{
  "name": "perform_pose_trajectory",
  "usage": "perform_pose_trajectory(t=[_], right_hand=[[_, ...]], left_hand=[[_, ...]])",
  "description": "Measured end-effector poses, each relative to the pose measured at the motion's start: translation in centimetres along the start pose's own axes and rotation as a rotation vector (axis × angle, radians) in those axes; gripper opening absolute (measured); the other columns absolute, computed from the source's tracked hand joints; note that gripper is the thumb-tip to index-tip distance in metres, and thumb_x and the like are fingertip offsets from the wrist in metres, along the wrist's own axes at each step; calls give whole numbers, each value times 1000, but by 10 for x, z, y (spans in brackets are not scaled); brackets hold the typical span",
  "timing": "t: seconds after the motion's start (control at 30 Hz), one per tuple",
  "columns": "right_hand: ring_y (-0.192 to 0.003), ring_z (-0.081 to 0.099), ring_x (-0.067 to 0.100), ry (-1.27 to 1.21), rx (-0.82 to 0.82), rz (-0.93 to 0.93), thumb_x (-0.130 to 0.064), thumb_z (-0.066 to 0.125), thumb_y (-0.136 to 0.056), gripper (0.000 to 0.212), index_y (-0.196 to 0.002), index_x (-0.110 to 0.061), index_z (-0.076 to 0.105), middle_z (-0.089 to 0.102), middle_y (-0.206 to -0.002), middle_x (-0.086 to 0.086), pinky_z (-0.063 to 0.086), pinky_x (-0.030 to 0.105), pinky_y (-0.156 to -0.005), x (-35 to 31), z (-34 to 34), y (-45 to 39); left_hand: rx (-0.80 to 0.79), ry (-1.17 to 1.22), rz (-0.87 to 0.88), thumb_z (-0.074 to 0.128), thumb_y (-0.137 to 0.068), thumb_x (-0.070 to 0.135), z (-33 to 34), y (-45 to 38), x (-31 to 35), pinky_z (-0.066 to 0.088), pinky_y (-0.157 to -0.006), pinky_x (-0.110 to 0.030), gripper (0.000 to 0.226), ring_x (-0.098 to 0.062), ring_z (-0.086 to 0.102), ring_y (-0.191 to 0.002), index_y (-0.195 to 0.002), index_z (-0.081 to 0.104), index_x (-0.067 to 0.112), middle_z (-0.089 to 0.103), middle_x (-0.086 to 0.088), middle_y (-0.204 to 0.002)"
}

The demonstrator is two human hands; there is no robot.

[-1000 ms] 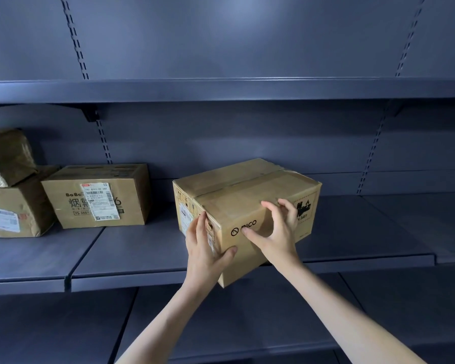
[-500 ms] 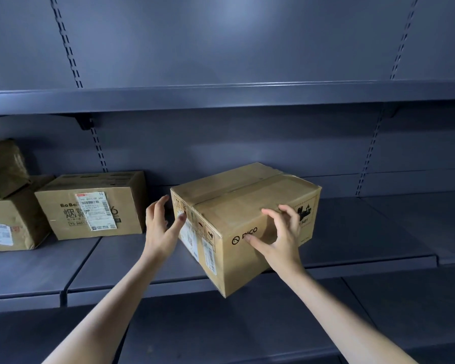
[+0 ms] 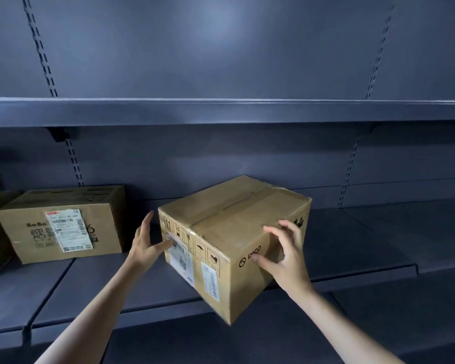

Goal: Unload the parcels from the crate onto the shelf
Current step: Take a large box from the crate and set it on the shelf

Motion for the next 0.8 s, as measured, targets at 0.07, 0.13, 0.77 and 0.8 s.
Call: perform_pose_trajectory(t=[0.07,0.13,0.77,0.8], right_hand=[[-122,35,11,17,-15,-20,-19,86,-59,56,-108,-24,59,28,-125,-15,27,11,-100,2,-5,-1],[-122,34,8,30,-23,-27,-18,86,-59,57,-110,-17,61,29,-125,-12,26,7,-100,4,-6,-2],[-124,32,3,14,-71,14,-20,84,-62,58,-113,-22,58,32,-130,2,30,24,-105,12,-15,-2],[-125,33,9,21,-89,27,-20,84,-62,58,-114,-21,58,32,-131,3,30,28,-106,12,-17,-3]], left_hand=[[-43,49,30,65,-50,49,7,-2,-1,40,-105,-44,111,-23,43,-125,-147,18,25,45,0,-137],[-51,89,52,72,-57,35,14,-1,-2,46,-87,-24,101,-16,50,-111,-145,22,26,53,16,-117],[28,110,11,73,-78,12,32,22,-12,44,-85,-29,92,3,54,-97,-146,17,39,50,28,-109],[31,118,13,73,-78,12,34,24,-11,44,-85,-28,92,6,53,-97,-146,17,40,51,28,-110]])
Point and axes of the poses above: each hand's wrist, its own y-axis away from the middle knuckle, its own z-axis out of the palm, x = y × z, the point moved 5 cm from there along -y, towards the middle knuckle
